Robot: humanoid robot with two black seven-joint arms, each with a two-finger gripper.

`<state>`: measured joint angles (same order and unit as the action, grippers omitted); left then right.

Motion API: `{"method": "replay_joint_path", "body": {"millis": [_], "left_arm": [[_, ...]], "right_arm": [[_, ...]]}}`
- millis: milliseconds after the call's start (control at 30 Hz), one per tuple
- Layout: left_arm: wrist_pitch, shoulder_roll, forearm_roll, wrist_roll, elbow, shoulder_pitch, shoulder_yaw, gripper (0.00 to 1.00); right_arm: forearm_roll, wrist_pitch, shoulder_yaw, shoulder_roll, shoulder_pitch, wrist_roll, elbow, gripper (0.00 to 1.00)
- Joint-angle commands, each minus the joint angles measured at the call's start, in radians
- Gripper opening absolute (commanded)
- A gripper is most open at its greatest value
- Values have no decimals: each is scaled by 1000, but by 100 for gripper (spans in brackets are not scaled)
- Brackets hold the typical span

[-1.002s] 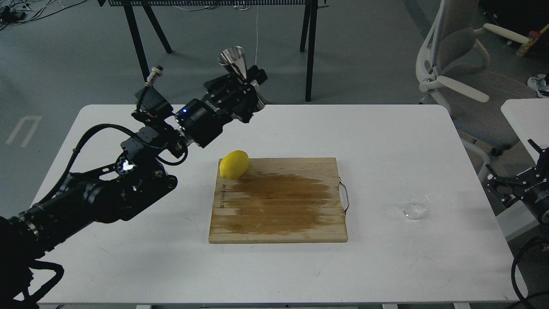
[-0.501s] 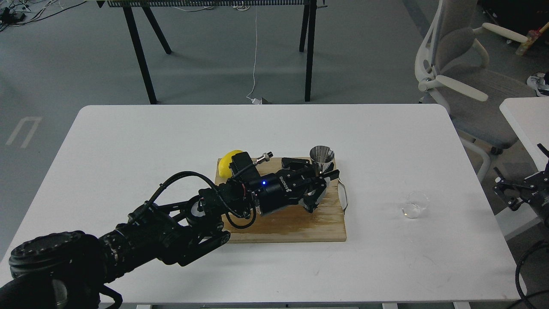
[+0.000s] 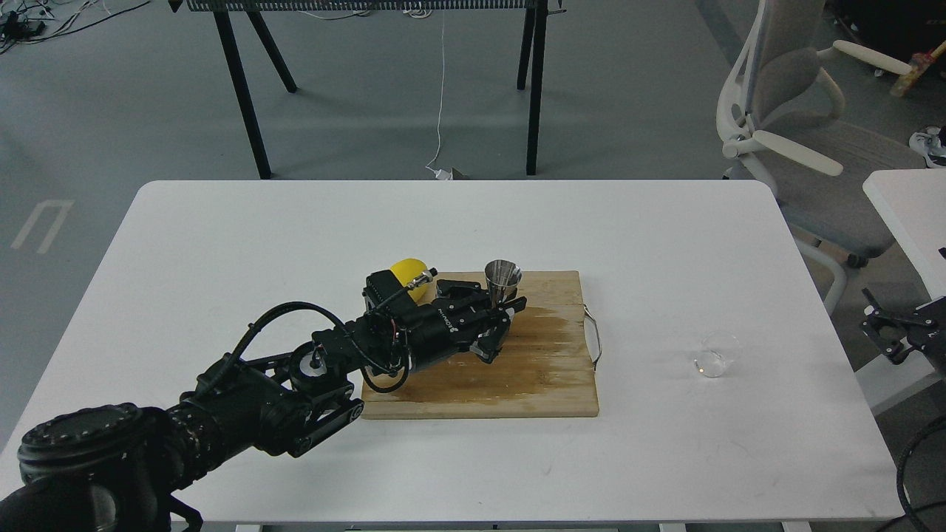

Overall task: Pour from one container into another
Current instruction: 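Lower the jigger upright onto the board and open the left gripper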

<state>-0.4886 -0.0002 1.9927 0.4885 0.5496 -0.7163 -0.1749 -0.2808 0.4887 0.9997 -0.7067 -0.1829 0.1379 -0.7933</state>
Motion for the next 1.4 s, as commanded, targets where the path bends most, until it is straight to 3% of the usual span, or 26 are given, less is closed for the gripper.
{"method": "replay_joint_path", "body": {"millis": [0,367,501,768,1369], "left_arm": [[0,0,1,0,4,21,0,37],[0,0,1,0,1,49,14,49],[0,0,1,0,3,49,15,68],[0,0,1,0,1,49,17,90],[0,0,0,0,9,107,6,90]], "right_arm": [[0,0,-1,1,0,0,0,99],[0,0,0,-1,7,0,0,99],[0,0,0,-1,11,0,0,99],[0,0,0,-1,23,0,0,99],[-1,0,0,6,30,0,-3,99]]}}
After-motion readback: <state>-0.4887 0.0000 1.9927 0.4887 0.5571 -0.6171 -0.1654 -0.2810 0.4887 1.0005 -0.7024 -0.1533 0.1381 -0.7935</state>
